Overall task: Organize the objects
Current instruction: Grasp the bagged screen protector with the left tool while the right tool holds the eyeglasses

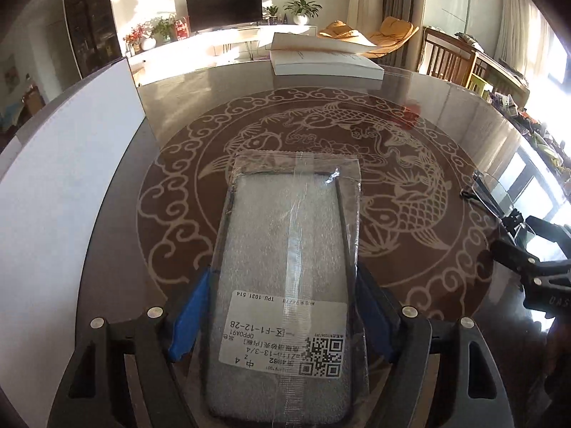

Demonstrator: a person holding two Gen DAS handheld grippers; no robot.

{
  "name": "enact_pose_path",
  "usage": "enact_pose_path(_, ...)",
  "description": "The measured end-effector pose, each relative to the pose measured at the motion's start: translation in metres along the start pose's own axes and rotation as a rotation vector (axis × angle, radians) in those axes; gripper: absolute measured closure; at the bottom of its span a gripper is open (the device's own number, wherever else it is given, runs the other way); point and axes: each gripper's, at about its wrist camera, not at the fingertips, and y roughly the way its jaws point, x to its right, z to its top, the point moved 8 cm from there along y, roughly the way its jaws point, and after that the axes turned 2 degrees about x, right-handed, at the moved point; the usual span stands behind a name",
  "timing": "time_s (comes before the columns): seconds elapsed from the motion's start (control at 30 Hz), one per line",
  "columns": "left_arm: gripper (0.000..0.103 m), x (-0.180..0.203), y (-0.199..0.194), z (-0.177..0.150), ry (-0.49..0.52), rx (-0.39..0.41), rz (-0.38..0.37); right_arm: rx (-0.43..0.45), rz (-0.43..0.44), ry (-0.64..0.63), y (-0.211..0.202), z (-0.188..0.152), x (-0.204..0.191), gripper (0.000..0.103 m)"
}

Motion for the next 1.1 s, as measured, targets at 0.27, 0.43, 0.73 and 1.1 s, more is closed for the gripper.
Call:
enact_pose_path(0.27, 0.026, 0.007, -0.030, -0.038, 0.011, 0.002, -0.008, 0.000, 0.001, 0.000, 0.000, 0.000, 0.000, 0.000)
enact_pose_path(0.43, 0.025, 0.007, -0.026, -0.035, 0.011, 0.005, -0.003, 0.000, 0.004, 0.000, 0.001, 0.000, 0.000, 0.000)
enact_pose_path(0.73, 0.025, 0.007, -0.027, -0.034, 0.009, 0.008, -0.005, 0.000, 0.006, -0.001, 0.002, 0.000, -0.001, 0.000)
enact_pose_path(1.1, 0.010, 0.009, -0.027, -0.036, 0.013, -0.012, -0.049, -0.006, 0.012, -0.006, 0.003, 0.001, -0.001, 0.000)
